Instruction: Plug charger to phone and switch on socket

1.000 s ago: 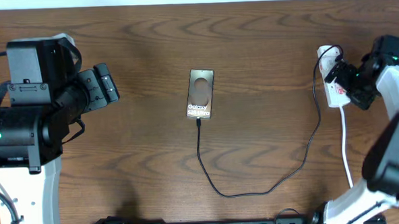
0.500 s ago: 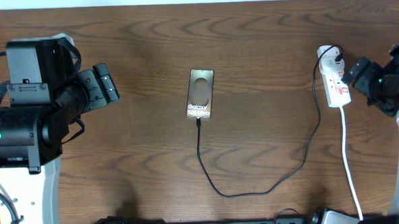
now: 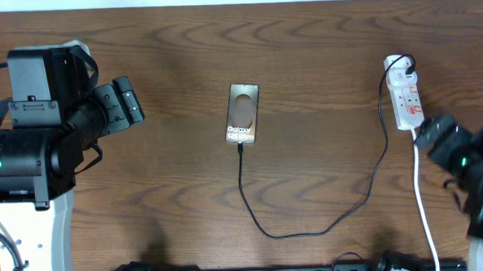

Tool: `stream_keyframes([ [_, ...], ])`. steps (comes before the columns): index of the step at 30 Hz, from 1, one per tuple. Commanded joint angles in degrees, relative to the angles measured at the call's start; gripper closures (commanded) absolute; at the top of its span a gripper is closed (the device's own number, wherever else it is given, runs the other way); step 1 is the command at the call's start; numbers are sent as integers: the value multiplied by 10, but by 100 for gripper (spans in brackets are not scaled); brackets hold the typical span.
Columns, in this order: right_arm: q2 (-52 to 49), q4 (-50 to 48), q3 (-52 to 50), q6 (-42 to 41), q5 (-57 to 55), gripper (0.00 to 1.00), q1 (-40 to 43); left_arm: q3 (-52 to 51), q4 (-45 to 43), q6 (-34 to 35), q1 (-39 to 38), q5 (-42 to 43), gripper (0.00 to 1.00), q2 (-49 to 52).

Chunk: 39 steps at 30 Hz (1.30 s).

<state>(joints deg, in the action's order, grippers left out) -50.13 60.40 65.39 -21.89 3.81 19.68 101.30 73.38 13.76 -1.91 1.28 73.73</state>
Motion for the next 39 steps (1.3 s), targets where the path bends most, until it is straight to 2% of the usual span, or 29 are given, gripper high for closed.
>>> stream_keyframes([
  [1,68,-4,-42,1,-7,1,1,0,1,5,2,-7,11,0],
  [8,139,25,-69,1,-3,1,1,0,1,5,2,-7,11,0],
  [17,139,78,-69,1,-2,1,1,0,1,5,2,-7,11,0],
  [39,139,78,-69,-25,-3,1,1,0,1,5,2,-7,11,0],
])
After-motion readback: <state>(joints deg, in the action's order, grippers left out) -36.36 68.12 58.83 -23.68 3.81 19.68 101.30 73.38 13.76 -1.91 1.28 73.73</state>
